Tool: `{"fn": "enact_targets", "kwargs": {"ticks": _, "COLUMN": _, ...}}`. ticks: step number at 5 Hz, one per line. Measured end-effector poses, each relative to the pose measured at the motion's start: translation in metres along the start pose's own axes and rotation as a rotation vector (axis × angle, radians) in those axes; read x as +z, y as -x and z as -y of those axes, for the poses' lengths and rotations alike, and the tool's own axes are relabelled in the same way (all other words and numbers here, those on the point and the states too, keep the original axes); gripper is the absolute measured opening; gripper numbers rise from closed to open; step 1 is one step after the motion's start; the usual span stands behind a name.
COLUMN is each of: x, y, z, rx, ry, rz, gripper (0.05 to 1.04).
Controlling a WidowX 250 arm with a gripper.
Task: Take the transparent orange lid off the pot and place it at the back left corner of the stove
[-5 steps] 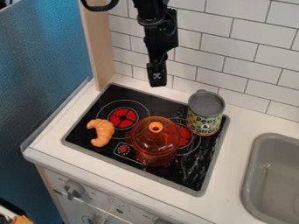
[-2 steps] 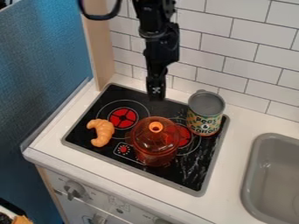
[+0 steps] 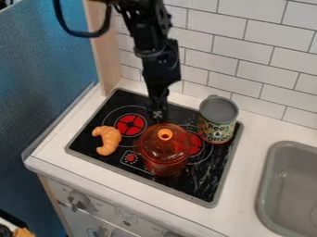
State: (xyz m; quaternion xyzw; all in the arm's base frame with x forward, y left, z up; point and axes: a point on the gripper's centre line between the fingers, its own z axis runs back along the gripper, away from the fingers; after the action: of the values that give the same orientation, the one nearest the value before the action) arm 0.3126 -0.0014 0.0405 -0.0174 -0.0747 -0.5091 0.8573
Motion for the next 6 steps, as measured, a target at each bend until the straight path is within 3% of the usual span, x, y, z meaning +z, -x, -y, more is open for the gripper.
{"fn": "enact_targets", "kwargs": {"ticks": 1, "x": -0.021, "y": -0.004, "z": 0.012, "rx": -0.036, "ry": 0.042, "rz": 0.046, "gripper": 0.999}}
{"fn": "enact_targets", "kwargs": {"ticks": 2, "x": -0.049, "y": -0.004, "z": 0.013, "rx": -0.069, "ry": 0.038, "rz": -0.025, "gripper": 0.999}}
{"fn": "enact_targets", "kwargs": {"ticks": 4, "x": -0.055, "y": -0.009, "z": 0.006, "rx": -0.068, "ry": 0.015, "rz": -0.050, "gripper": 0.969}}
{"fn": "enact_targets", "kwargs": {"ticks": 6, "x": -0.055, "y": -0.010, "z": 0.003, "rx": -0.067, "ry": 0.011, "rz": -0.026, "gripper": 0.437}}
